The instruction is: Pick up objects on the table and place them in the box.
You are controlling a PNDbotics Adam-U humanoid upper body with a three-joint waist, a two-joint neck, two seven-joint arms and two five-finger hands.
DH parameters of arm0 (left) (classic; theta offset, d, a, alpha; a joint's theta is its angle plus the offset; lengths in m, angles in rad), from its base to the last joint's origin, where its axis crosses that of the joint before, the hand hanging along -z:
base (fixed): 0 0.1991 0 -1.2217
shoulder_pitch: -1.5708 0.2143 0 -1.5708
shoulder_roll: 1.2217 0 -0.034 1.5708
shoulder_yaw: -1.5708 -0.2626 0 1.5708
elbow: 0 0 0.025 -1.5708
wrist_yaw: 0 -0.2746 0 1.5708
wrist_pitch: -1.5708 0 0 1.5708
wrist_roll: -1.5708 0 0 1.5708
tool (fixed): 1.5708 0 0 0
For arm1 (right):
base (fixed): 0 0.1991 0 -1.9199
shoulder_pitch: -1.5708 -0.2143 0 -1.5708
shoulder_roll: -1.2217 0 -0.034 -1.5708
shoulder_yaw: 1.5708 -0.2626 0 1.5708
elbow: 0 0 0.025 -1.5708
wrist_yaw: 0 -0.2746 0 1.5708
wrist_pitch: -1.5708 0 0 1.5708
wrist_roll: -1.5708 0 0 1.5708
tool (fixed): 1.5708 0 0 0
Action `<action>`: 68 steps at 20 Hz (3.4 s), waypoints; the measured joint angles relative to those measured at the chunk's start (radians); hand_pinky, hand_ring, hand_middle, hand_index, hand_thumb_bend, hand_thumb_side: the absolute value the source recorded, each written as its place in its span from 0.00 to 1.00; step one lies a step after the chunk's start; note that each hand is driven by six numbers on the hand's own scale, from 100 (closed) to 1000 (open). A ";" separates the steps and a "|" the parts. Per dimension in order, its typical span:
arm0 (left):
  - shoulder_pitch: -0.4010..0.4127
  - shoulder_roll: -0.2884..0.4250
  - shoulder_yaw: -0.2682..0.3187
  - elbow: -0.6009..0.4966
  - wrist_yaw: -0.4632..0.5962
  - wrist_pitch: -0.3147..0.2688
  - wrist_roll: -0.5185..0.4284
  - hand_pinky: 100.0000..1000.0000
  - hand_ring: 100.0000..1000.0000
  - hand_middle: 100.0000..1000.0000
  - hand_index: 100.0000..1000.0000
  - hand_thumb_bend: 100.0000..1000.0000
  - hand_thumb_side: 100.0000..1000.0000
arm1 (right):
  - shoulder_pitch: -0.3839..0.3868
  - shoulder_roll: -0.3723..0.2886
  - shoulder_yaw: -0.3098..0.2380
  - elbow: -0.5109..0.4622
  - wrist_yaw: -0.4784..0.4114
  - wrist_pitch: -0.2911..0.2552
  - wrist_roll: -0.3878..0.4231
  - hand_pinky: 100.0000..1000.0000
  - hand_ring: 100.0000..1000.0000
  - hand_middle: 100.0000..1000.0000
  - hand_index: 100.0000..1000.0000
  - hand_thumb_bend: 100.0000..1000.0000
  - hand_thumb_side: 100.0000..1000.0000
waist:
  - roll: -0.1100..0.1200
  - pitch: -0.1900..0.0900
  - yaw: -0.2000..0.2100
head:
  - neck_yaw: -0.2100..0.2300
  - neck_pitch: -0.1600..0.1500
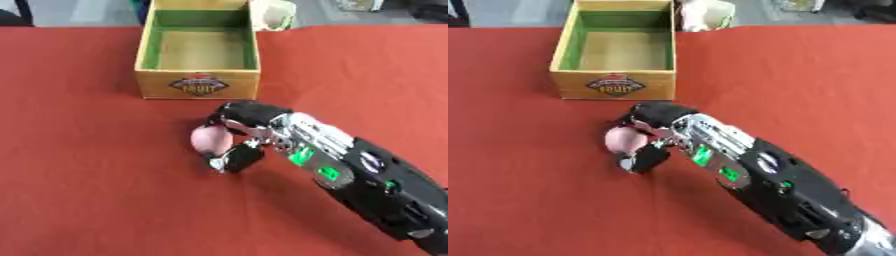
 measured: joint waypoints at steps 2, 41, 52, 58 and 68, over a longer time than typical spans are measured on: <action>0.000 0.000 0.000 0.000 0.000 -0.001 -0.001 0.39 0.43 0.31 0.44 0.00 0.62 | 0.004 -0.001 -0.001 -0.011 -0.007 0.020 -0.033 0.54 0.64 0.39 0.59 0.00 0.30 | 0.000 0.000 0.000 | 0.000 0.000; 0.002 0.000 -0.013 0.003 0.016 -0.006 -0.020 0.40 0.44 0.31 0.44 0.00 0.63 | -0.356 0.005 -0.180 0.114 -0.235 0.284 -0.404 0.34 0.49 0.25 0.36 0.00 0.02 | -0.002 0.020 0.039 | -0.042 -0.021; -0.018 -0.009 -0.032 0.003 0.039 -0.008 -0.041 0.40 0.44 0.31 0.44 0.00 0.64 | -0.426 0.125 -0.216 0.508 -0.235 0.165 -0.622 0.41 0.58 0.38 0.51 0.00 0.06 | -0.006 0.069 0.090 | -0.080 -0.061; -0.020 -0.009 -0.036 0.003 0.042 -0.008 -0.044 0.40 0.44 0.31 0.44 0.00 0.64 | -0.425 0.147 -0.218 0.606 -0.169 0.142 -0.584 0.50 0.70 0.58 0.75 0.00 0.15 | -0.005 0.074 0.094 | -0.089 -0.063; -0.020 -0.009 -0.037 0.003 0.042 -0.008 -0.049 0.41 0.44 0.31 0.44 0.00 0.64 | -0.434 0.151 -0.225 0.582 -0.095 0.150 -0.456 0.63 0.85 0.81 1.00 0.51 0.69 | -0.006 0.072 0.087 | -0.089 -0.063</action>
